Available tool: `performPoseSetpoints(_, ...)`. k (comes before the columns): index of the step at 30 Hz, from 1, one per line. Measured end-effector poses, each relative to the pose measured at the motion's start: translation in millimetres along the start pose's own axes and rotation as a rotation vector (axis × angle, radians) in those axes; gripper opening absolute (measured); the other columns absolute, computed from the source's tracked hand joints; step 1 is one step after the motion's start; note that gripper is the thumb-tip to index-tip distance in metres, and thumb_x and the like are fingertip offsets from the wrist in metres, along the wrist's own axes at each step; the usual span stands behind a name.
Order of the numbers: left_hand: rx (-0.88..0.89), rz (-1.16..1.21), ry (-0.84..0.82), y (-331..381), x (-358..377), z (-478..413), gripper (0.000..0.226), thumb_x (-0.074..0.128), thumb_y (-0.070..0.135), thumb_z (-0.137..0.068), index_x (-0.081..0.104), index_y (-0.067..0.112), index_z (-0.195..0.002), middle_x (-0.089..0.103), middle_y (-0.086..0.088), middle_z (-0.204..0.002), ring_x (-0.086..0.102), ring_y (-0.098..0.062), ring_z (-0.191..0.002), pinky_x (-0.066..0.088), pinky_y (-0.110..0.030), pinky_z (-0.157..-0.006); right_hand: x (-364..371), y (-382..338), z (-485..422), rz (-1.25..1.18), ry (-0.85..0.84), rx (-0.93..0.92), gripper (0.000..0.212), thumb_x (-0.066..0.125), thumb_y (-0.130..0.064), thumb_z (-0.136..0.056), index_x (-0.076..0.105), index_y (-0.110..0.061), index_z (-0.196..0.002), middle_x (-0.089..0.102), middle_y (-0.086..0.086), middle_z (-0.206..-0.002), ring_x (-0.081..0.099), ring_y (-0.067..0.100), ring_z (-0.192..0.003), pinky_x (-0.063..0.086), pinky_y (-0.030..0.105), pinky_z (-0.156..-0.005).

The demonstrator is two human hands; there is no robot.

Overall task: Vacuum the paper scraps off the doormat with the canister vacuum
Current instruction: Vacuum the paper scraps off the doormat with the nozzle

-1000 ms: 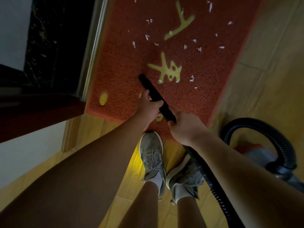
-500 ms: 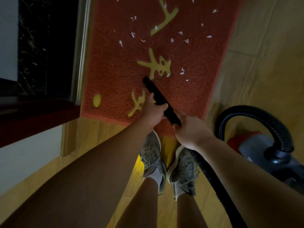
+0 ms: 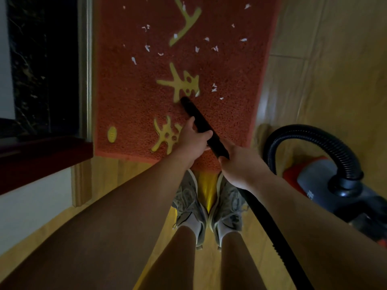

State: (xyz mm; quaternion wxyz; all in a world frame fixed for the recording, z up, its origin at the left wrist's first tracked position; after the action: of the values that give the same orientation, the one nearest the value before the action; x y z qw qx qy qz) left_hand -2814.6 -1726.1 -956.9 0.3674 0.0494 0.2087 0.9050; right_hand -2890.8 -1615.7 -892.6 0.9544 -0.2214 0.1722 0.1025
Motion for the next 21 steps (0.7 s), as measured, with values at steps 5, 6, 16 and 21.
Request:
performPoseSetpoints(5, 0.005, -0.024, 0.004, 3, 16, 2, 0.077, 0.063, 0.002, -0.096, 0.024, 0.023, -0.158, 0.048, -0.014, -0.149, 0.059, -0.029, -0.124, 0.060, -0.023, -0.066, -8, 10, 4, -0.013, 0.009, -0.014, 0.053, 0.042, -0.027, -0.100, 0.030, -0.040, -0.150, 0.062, 0.001, -0.078, 0.061, 0.019, -0.067, 0.039, 0.027, -0.051)
performPoseSetpoints(6, 0.006, -0.035, 0.009, 4, 19, 2, 0.077, 0.064, 0.002, -0.096, 0.025, 0.023, -0.158, 0.048, -0.014, -0.148, 0.059, -0.029, -0.124, 0.061, -0.025, -0.068, -10, 12, 5, -0.012, 0.014, -0.012, 0.053, 0.043, -0.027, -0.100, 0.030, -0.039, -0.150, 0.062, 0.001, -0.078, 0.060, 0.019, -0.067, 0.039, 0.028, -0.051)
performPoseSetpoints(16, 0.002, -0.079, -0.007, 10, 40, 4, 0.077, 0.064, 0.000, -0.095, 0.026, 0.022, -0.158, 0.049, -0.013, -0.146, 0.060, -0.030, -0.123, 0.062, -0.030, -0.073, -23, 24, 10, -0.031, 0.042, -0.014, 0.043, 0.044, -0.025, -0.102, 0.039, -0.032, -0.144, 0.058, -0.002, -0.076, 0.057, 0.015, -0.065, 0.039, 0.029, -0.052)
performPoseSetpoints(21, 0.000, -0.126, -0.013, 13, 48, 5, 0.077, 0.064, 0.002, -0.096, 0.025, 0.022, -0.159, 0.050, -0.012, -0.147, 0.060, -0.030, -0.123, 0.062, -0.030, -0.073, -27, 29, 12, -0.039, 0.050, -0.014, 0.043, 0.043, -0.025, -0.102, 0.039, -0.030, -0.144, 0.059, -0.002, -0.076, 0.058, 0.014, -0.064, 0.038, 0.028, -0.049)
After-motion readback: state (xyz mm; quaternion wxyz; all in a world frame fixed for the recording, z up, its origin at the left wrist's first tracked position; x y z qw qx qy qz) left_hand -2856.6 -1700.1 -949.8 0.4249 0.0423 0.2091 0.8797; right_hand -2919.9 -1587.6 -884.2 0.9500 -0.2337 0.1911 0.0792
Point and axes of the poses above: each hand's wrist, its own z-axis away from the middle knuckle, its own x-axis out of the palm, y = z × x, the point moved 10 cm from there along -z, towards the middle knuckle
